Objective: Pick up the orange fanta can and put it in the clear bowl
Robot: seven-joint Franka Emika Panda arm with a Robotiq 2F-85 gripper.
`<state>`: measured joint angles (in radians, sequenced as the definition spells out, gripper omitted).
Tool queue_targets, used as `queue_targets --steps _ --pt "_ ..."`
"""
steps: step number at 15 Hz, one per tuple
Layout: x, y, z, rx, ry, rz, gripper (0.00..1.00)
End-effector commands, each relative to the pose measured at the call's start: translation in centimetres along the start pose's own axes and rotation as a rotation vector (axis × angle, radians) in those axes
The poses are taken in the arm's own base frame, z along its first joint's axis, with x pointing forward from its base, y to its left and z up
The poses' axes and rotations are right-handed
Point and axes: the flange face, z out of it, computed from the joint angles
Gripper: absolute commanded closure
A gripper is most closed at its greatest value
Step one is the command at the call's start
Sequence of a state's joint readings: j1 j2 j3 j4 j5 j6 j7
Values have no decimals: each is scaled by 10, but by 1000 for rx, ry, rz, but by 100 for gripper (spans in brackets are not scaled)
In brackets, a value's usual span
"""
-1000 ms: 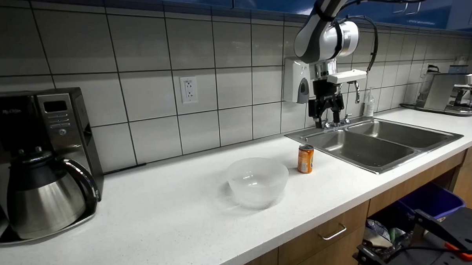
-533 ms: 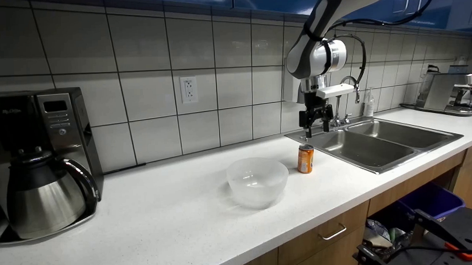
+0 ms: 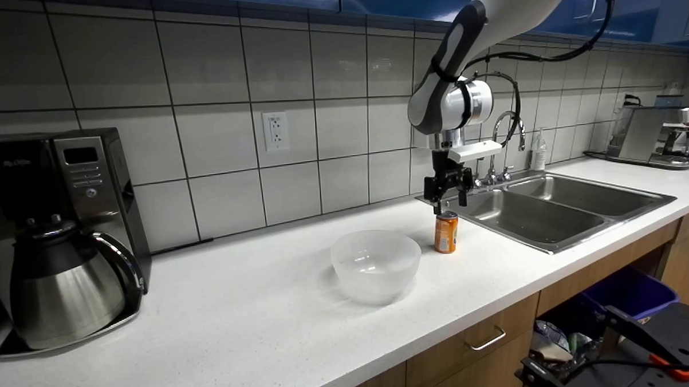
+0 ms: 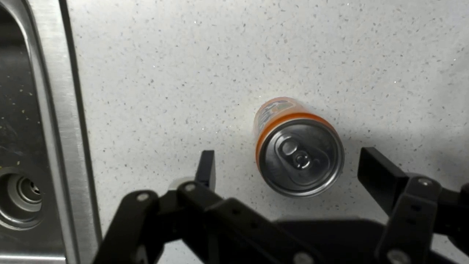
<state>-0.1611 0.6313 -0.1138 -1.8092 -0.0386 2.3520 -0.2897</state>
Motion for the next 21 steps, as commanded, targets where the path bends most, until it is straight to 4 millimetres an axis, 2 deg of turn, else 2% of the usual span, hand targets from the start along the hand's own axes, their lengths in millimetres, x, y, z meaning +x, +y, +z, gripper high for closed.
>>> queue_targets --steps 1,6,15,16,21 --pt "15 -3 7 6 23 17 0" --pt "20 -6 20 7 19 12 0" --pt "16 -7 35 11 -5 17 0" --pt "16 -7 35 11 -4 17 20" --pt "15 -8 35 15 -11 26 58"
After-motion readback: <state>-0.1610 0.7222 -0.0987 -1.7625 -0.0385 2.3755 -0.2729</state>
